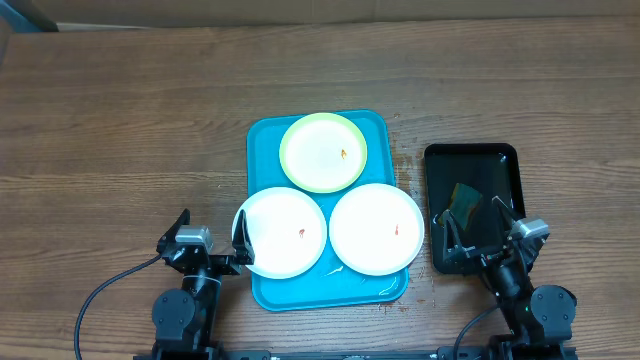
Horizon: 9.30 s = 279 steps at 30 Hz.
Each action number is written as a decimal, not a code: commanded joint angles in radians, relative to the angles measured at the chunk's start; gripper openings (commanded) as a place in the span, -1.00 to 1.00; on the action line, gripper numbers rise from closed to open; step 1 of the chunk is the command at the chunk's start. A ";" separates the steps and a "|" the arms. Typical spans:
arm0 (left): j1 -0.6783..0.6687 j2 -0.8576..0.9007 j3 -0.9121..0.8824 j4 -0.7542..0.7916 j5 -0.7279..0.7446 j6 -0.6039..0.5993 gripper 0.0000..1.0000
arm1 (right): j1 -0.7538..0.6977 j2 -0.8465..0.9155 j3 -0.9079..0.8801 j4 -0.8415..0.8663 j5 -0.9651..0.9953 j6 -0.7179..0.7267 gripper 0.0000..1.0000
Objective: Clean dirty plates on tray and stack at the side
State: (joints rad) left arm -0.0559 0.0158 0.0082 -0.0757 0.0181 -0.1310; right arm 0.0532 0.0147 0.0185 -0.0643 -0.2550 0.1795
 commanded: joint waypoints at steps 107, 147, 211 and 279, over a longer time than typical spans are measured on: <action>0.010 -0.005 -0.003 0.000 0.010 -0.360 1.00 | 0.004 -0.010 -0.010 0.006 0.007 0.001 1.00; 0.010 0.166 0.397 -0.210 0.349 -0.344 1.00 | 0.003 0.245 0.442 -0.212 -0.201 0.105 1.00; -0.514 1.159 1.155 -0.820 0.113 -0.184 1.00 | -0.061 1.650 1.078 -1.008 0.217 0.185 0.08; -0.534 1.361 1.146 -0.859 0.147 -0.202 0.86 | -0.092 1.637 0.818 -0.747 0.100 0.193 -0.68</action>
State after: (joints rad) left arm -0.5861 1.3315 1.1412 -0.9348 0.1814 -0.3107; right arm -0.0391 1.6653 0.8898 -0.8394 -0.1757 0.3458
